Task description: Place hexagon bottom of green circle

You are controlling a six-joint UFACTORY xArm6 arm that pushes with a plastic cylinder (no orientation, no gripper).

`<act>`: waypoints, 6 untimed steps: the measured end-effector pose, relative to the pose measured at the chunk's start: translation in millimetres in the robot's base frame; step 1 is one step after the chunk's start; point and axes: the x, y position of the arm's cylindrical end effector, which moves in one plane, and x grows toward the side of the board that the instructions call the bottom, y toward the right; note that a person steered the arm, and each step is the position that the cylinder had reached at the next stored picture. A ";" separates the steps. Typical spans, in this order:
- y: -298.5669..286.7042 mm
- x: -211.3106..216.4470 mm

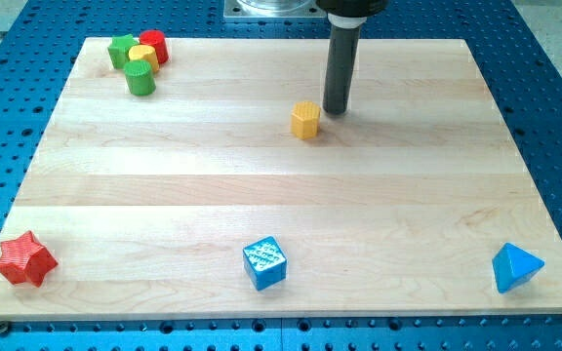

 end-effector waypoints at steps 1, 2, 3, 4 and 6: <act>67.2 6.9; 19.8 46.4; -51.5 19.7; -134.3 9.6; -126.6 45.0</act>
